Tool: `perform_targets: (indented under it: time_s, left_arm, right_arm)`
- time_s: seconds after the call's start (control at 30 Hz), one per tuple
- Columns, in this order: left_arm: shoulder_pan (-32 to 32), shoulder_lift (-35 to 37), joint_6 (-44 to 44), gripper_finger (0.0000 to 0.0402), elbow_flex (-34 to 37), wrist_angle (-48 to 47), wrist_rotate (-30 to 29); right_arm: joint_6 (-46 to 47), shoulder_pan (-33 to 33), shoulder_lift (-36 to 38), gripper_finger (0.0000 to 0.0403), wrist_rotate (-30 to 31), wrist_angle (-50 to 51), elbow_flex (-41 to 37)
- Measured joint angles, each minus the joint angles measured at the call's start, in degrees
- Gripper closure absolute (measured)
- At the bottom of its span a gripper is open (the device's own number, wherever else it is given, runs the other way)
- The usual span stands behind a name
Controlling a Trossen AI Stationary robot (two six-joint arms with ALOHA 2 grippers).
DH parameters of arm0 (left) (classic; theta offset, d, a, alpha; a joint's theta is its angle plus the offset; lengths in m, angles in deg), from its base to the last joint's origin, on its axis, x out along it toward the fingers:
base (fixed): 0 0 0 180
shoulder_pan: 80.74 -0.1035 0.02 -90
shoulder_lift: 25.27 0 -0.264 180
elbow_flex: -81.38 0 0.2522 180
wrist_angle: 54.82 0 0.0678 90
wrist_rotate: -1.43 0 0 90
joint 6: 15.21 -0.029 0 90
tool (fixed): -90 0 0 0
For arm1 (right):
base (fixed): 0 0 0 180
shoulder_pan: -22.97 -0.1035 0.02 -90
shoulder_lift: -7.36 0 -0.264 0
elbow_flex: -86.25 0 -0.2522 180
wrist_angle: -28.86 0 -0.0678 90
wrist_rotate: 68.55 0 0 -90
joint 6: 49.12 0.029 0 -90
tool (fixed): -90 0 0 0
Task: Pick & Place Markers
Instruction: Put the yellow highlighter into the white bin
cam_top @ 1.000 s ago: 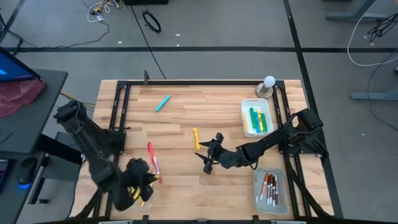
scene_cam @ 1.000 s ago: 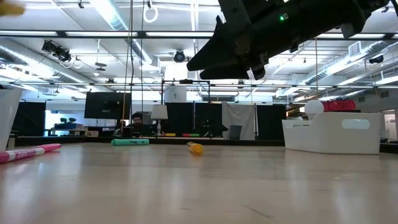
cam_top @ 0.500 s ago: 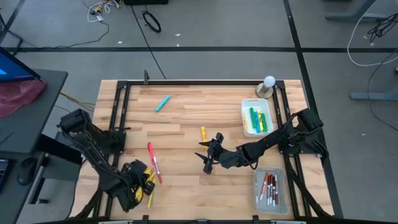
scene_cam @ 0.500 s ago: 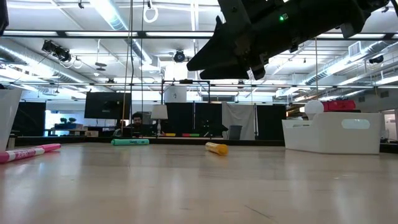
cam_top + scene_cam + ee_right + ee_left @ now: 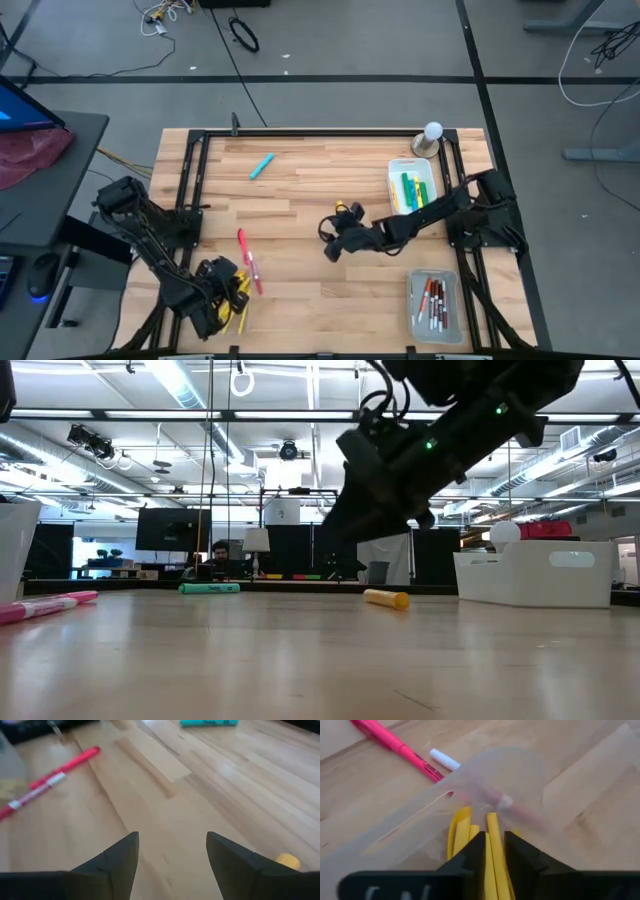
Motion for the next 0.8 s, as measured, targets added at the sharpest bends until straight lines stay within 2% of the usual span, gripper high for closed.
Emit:
perform_targets:
  time_s: [0.23,0.33,0.43,0.53,0.63,0.73,0.8]
  left_arm:
    - [0.0,4.1,-7.6,0.0277,-1.1,0.9,3.0]
    - [0.0,6.0,-15.4,0.0268,-3.2,1.0,0.8]
    - [0.0,6.6,-24.3,0.0267,-5.1,1.1,-8.1]
    - [0.0,6.7,-32.2,0.027,-5.4,2.5,-22.4]
    - [-1.0,6.7,-36.2,0.0273,-4.9,3.3,-34.6]
    - [-2.8,6.7,-36.7,0.0275,-4.3,3.1,-40.9]
    - [-4.2,6.7,-36.9,0.0275,-4.3,3.0,-42.0]
  right_arm:
    - [0.2,2.2,4.1,0.0167,-1.3,9.1,0.0]
    - [0.9,3.1,7.7,0.0167,-1.2,15.0,0.0]
    - [4.9,4.3,10.4,0.0167,-1.1,21.1,0.1]
    - [11.3,5.5,10.6,0.0167,-1.1,27.8,0.1]
    - [17.6,6.8,9.2,0.0167,-1.0,34.1,0.1]
    - [22.8,8.3,7.6,0.0167,-1.2,39.5,0.0]
    - [25.1,9.5,6.3,0.0167,-1.3,41.7,0.0]
